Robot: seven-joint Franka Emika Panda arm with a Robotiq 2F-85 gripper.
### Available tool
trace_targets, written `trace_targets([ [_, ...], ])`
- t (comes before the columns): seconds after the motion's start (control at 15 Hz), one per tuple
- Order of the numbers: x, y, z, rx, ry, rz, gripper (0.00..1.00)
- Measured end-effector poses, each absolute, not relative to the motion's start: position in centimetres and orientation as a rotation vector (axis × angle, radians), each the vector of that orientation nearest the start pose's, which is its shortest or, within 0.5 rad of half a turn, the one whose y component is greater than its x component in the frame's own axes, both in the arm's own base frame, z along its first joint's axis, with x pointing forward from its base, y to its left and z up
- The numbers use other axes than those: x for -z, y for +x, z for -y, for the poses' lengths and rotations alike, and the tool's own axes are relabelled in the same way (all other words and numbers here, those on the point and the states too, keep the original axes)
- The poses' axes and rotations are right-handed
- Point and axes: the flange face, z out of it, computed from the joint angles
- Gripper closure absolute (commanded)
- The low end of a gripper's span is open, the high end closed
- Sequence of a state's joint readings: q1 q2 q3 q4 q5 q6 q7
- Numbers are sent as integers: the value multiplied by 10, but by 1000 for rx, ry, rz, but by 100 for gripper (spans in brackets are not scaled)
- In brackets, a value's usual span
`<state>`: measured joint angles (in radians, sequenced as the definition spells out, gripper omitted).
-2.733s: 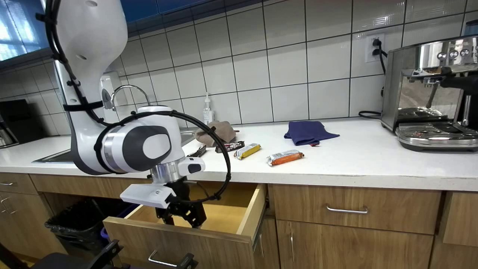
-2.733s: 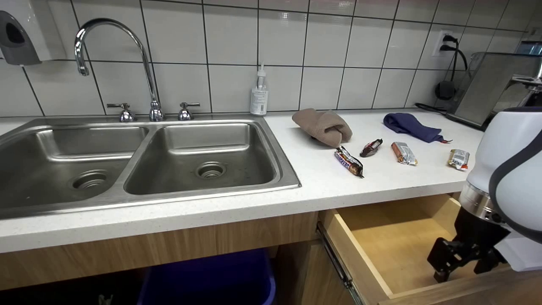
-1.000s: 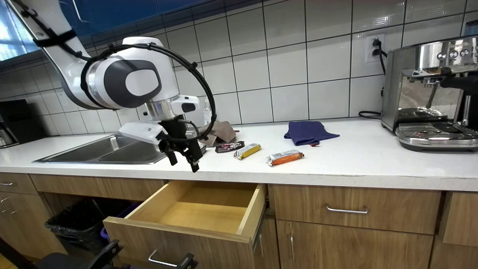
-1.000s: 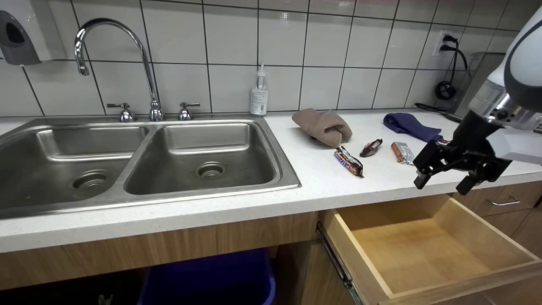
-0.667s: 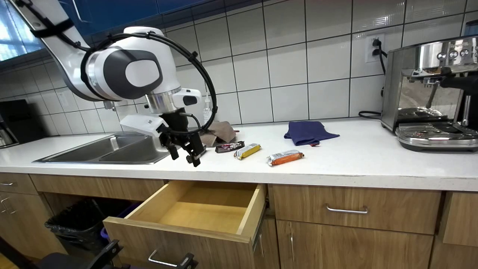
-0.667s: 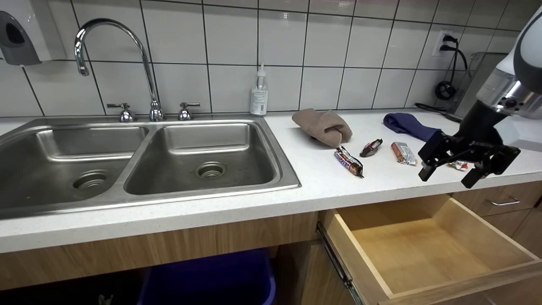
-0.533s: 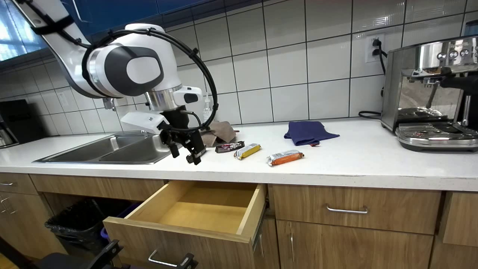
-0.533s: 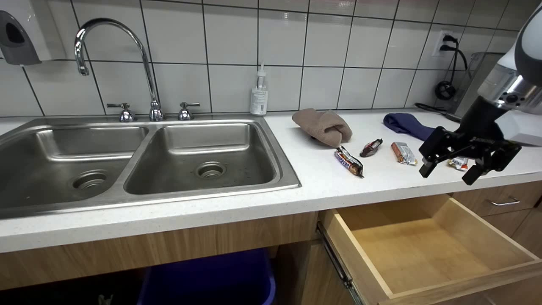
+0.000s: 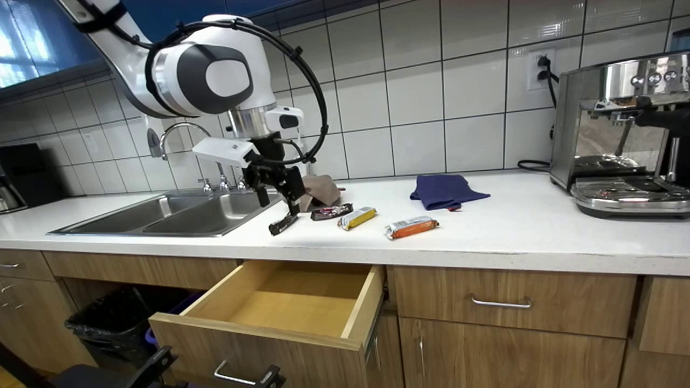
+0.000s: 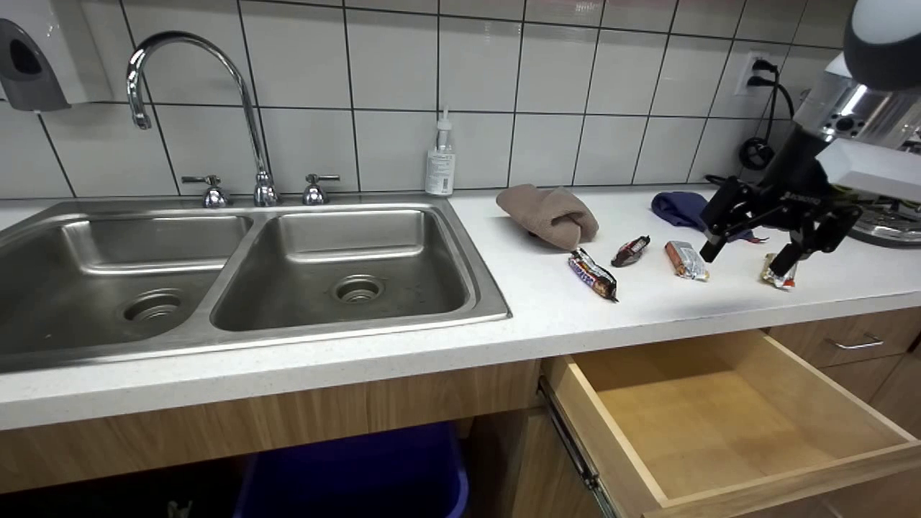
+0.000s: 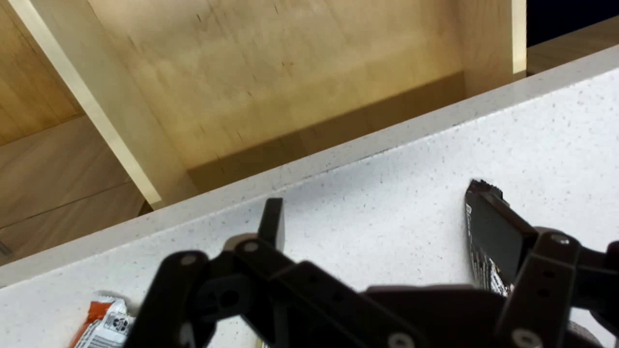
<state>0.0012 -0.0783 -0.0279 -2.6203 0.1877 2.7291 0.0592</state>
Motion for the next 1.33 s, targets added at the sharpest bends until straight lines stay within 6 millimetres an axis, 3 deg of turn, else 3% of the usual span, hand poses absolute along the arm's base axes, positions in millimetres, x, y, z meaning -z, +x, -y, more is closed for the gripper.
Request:
trace_targets([
  [0.67, -290, 521, 40, 270, -3006, -430, 0],
  [1.33, -272, 572, 79, 225, -3004, -548, 0],
])
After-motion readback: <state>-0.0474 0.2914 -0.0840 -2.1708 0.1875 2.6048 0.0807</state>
